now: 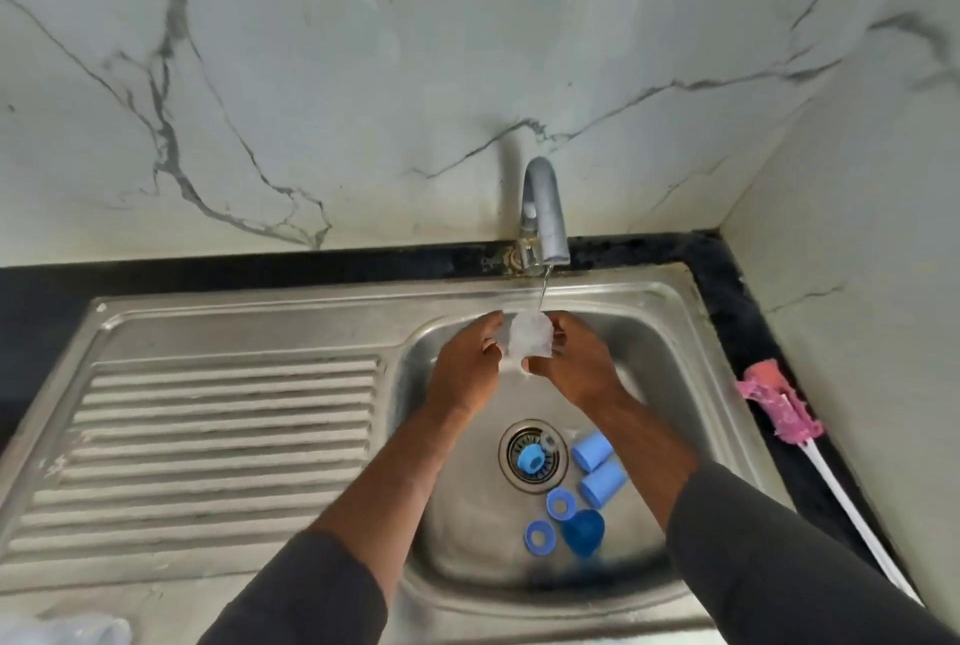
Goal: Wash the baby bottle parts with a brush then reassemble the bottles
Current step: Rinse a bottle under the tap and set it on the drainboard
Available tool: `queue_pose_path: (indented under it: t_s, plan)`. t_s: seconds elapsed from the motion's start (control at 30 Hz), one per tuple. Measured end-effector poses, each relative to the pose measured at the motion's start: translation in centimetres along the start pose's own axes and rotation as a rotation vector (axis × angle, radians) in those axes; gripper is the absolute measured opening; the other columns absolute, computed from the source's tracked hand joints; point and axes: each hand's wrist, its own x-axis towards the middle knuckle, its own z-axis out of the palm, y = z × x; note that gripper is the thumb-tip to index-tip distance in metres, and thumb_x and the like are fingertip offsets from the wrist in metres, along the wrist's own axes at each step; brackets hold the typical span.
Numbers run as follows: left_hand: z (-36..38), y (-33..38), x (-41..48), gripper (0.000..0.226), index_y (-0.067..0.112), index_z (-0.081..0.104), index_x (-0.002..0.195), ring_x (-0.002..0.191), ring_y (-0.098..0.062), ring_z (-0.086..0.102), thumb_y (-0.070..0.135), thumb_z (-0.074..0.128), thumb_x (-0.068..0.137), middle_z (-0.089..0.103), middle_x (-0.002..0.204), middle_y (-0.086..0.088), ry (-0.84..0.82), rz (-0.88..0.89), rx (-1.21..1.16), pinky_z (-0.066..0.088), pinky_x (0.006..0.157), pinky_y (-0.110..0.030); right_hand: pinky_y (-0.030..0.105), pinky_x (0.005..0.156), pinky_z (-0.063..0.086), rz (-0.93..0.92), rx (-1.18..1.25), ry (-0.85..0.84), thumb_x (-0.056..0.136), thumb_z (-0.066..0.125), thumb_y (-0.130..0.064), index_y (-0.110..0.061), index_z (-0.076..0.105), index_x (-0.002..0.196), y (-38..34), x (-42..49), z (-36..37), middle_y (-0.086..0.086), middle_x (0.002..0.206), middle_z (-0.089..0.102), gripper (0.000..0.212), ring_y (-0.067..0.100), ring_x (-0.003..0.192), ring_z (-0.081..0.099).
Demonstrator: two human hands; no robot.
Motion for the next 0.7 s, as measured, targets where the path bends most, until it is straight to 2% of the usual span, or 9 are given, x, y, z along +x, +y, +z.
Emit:
queue_pose_path:
  t_s: [0.07,0.13,0.2,0.27,0.33,0.47,0.53,0.6,0.7]
  plan:
    - [0.3,0.4,0.7,0.059,0.021,0.060,0.135,0.121,-0.018,0.061,0.045,0.053,0.082,0.066,0.132,-0.002,-0.024,0.036,-0.064,0.047,0.108,-0.047,0.019,0.078,0.048,0.011,0.030,0.009,0.072,0.088,-0.015,-0.023,0.063,0.114,-0.7,0.0,-0.5,-0.008,0.106,0.066,0.050,0.012,0.095,0.064]
    - [0.9,0.1,1.5,0.064,0.025,0.061,0.132,0.114,-0.014,0.065,0.055,0.057,0.076,0.069,0.126,0.003,-0.062,0.046,-0.071,0.051,0.102,-0.047,0.022,0.078,0.050,0.017,0.062,0.021,0.074,0.088,-0.017,-0.020,0.062,0.121,-1.3,0.2,-0.8,-0.009,0.105,0.066,0.054,0.011,0.093,0.064]
    - [0.7,1.7,0.8,0.053,0.026,0.062,0.128,0.107,-0.012,0.067,0.047,0.064,0.080,0.071,0.119,0.006,-0.058,0.077,-0.055,0.055,0.097,-0.045,0.029,0.078,0.054,0.015,0.095,-0.007,0.076,0.087,-0.015,-0.022,0.059,0.121,-1.8,0.2,-1.0,-0.010,0.103,0.065,0.053,0.013,0.094,0.065]
    - [0.6,2.6,0.8,0.043,0.026,0.063,0.124,0.103,-0.013,0.068,0.038,0.070,0.084,0.072,0.116,0.006,-0.027,0.089,-0.052,0.056,0.094,-0.043,0.023,0.078,0.053,-0.023,0.101,-0.033,0.079,0.084,-0.014,-0.024,0.056,0.125,-1.9,0.4,-1.2,-0.007,0.110,0.066,0.055,0.014,0.100,0.064]
    - [0.2,3.4,0.9,0.040,0.029,0.063,0.121,0.104,-0.015,0.067,0.043,0.068,0.084,0.072,0.115,0.005,-0.030,0.089,-0.068,0.056,0.094,-0.044,0.018,0.082,0.050,-0.064,0.077,-0.045,0.082,0.083,-0.019,-0.023,0.055,0.132,-2.1,0.5,-1.4,-0.008,0.116,0.066,0.057,0.010,0.103,0.063]
    - [-0.4,3.3,1.2,0.040,0.027,0.061,0.120,0.101,-0.020,0.069,0.052,0.058,0.088,0.072,0.108,0.001,-0.062,0.034,-0.132,0.057,0.091,-0.050,0.027,0.087,0.051,-0.057,0.052,-0.021,0.079,0.085,-0.032,-0.025,0.060,0.127,-2.3,0.9,-1.7,-0.010,0.113,0.069,0.054,0.005,0.097,0.063]
    - [-0.4,3.0,1.2,0.035,0.023,0.061,0.123,0.101,-0.021,0.069,0.045,0.056,0.097,0.071,0.110,-0.001,-0.061,0.001,-0.158,0.059,0.090,-0.050,0.031,0.092,0.054,-0.009,0.135,-0.055,0.079,0.085,-0.028,-0.023,0.062,0.124,-2.2,1.0,-1.6,-0.008,0.113,0.071,0.050,0.009,0.101,0.066]
    - [-0.2,2.2,1.3,0.036,0.021,0.061,0.126,0.102,-0.022,0.069,0.044,0.053,0.099,0.070,0.114,-0.004,-0.043,-0.016,-0.170,0.059,0.090,-0.049,0.037,0.096,0.056,0.023,0.224,-0.117,0.085,0.079,-0.018,-0.024,0.067,0.117,-2.0,0.8,-1.4,-0.005,0.112,0.074,0.035,0.013,0.104,0.069]
    - [0.0,1.4,1.3,0.037,0.020,0.062,0.123,0.100,-0.024,0.070,0.045,0.050,0.098,0.071,0.113,-0.006,-0.017,-0.034,-0.194,0.059,0.088,-0.050,0.030,0.088,0.058,0.056,0.287,-0.074,0.088,0.074,-0.007,-0.029,0.068,0.102,-2.2,0.5,-1.4,-0.005,0.098,0.075,0.027,0.015,0.096,0.071]
